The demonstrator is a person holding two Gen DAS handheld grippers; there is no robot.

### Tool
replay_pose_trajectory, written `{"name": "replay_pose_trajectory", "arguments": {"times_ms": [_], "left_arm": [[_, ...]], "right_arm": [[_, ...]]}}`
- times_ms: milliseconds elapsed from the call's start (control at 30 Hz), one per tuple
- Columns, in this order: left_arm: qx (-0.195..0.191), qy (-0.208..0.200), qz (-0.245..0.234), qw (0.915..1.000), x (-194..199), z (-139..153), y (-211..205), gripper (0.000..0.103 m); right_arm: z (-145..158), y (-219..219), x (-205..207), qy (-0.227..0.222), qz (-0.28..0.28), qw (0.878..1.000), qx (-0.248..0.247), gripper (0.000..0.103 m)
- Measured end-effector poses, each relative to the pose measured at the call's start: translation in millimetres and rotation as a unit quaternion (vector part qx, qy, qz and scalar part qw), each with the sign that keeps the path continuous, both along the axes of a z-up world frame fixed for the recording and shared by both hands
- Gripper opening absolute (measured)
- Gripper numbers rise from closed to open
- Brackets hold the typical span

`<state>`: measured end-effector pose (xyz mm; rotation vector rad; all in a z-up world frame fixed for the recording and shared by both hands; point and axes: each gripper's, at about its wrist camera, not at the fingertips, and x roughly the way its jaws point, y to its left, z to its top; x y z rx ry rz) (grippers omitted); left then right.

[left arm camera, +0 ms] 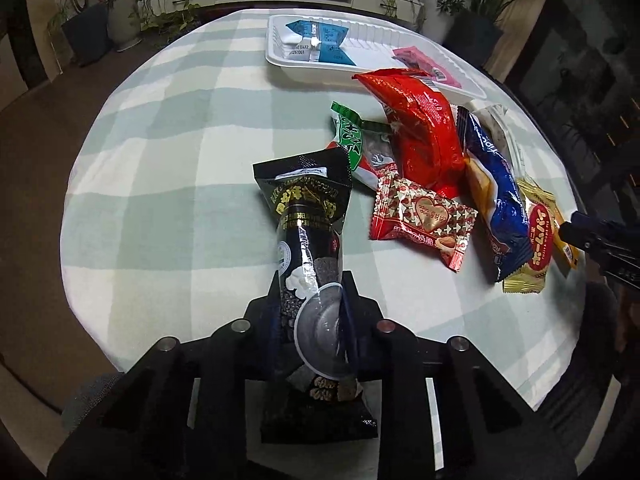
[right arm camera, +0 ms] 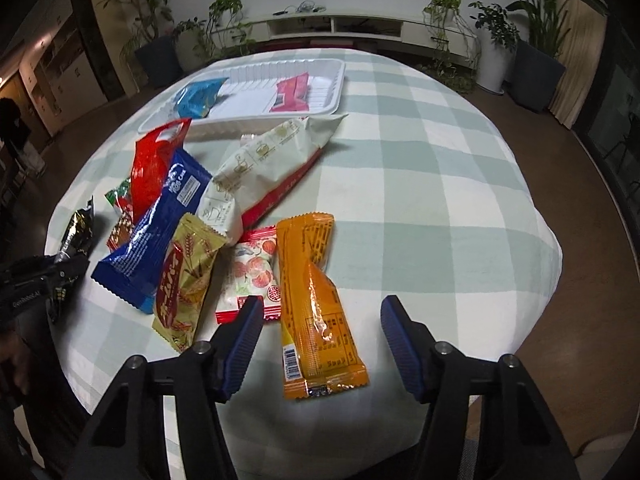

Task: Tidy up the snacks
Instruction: 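Lift the black packet and orange bar toward the white tray with both grippers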

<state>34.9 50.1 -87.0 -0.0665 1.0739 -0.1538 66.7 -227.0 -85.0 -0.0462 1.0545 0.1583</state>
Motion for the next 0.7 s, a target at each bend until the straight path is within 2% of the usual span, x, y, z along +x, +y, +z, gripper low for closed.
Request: {"name": "replay_pose_trajectory", "arguments": {"times_ms": [167, 300, 567, 700], "left_arm": [[0.005, -0.002, -0.011, 0.9999, -2, -1, -2, 0.022], [0.007, -0.003, -0.014, 0.9999, -1, -1, -1, 0.022], [0.019, 0.005, -0.026, 0.9995, 3, -1, -4, 0.023], [0.014, 0.003, -0.026, 0.9996, 3, -1, -3, 0.022]], "right_arm": [[-11, 3, 13, 0.031, 0.009, 0.999, -0.018, 0.062], [-19, 4, 18, 0.044, 0.011, 0.999, -0.025, 0.057], [-19, 7, 21, 0.050, 0.023, 0.998, -0.032, 0.057], [-20, 7, 23, 0.057, 0.035, 0.998, -0.021, 0.048]]}}
